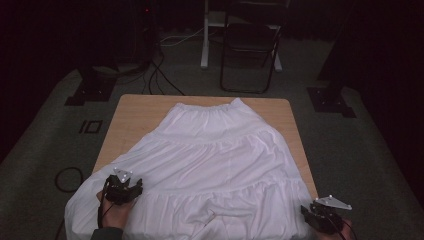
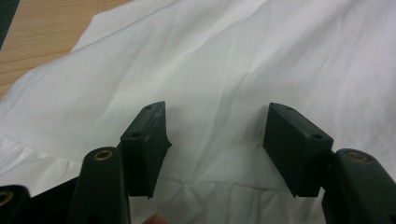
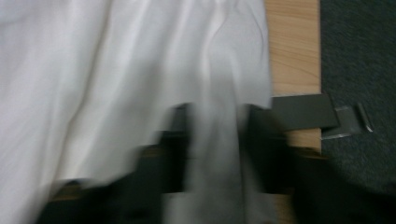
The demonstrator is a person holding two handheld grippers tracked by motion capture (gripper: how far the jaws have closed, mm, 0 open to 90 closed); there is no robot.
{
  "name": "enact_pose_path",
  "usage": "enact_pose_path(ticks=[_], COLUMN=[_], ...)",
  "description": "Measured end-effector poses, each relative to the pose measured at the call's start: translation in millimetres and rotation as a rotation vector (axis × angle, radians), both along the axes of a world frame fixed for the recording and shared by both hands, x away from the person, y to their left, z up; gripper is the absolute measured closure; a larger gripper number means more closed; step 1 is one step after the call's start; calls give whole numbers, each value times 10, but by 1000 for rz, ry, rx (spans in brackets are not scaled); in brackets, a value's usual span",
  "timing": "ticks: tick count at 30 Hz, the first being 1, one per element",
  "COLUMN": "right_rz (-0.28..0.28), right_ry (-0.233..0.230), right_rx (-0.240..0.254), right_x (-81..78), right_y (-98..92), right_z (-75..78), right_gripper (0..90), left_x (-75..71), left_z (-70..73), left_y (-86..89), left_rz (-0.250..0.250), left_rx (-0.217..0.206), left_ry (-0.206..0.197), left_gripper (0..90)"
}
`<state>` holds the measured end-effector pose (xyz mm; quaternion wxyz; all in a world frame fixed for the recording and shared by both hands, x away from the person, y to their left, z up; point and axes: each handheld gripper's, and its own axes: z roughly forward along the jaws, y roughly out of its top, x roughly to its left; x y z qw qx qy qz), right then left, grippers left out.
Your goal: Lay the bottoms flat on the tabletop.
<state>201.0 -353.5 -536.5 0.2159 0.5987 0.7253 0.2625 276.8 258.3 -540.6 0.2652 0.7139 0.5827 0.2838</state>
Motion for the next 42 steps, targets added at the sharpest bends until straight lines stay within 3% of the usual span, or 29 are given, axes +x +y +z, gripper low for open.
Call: enact_pose_path(ticks=[1, 3, 6, 13, 14, 15, 16, 18, 20, 23, 27, 33, 35, 37, 42], right_rz=[12, 4, -50, -277, -293, -301, -298, -253, -195, -132, -48, 10, 22, 49, 57], right_ry=[5, 19, 0, -140, -146, -147, -148, -167, -194, -217, -246, -257, -251, -238, -222], right_rx=[-8, -26, -64, -156, -148, -128, -98, -23, 56, 100, 126, 168, 165, 129, 120], right_x=[5, 33, 114, 362, 390, 409, 418, 405, 373, 329, 291, 276, 284, 299, 313], right_y=[-3, -48, -218, -738, -765, -772, -755, -680, -578, -386, -121, 153, 183, 243, 245], right_z=[10, 24, 84, 415, 424, 423, 416, 390, 363, 328, 292, 139, 116, 80, 43], right_gripper=[832, 890, 894, 895, 886, 813, 696, 552, 483, 440, 411, 408, 407, 407, 410], left_x=[4, 10, 9, 9, 8, 7, 7, 7, 5, 3, -1, 1, 3, 4, 7], left_z=[-5, -15, -21, -28, -30, -32, -34, -37, -40, -45, -50, -60, -61, -62, -63], left_y=[19, 51, 63, 38, 29, 20, 20, 21, 18, 17, 18, 26, 25, 25, 25], left_rz=[3, 11, 21, 8, -3, -6, -7, -8, -9, -9, -11, -14, -14, -13, -12], left_rx=[-24, -61, -82, -84, -83, -82, -83, -84, -86, -88, -88, -88, -89, -90, -90], left_ry=[3, 8, 9, 6, 5, 3, 2, 0, -3, -6, -10, -17, -18, -18, -18], left_gripper=[396, 392, 390, 367, 366, 366, 365, 358, 351, 344, 336, 312, 310, 305, 301])
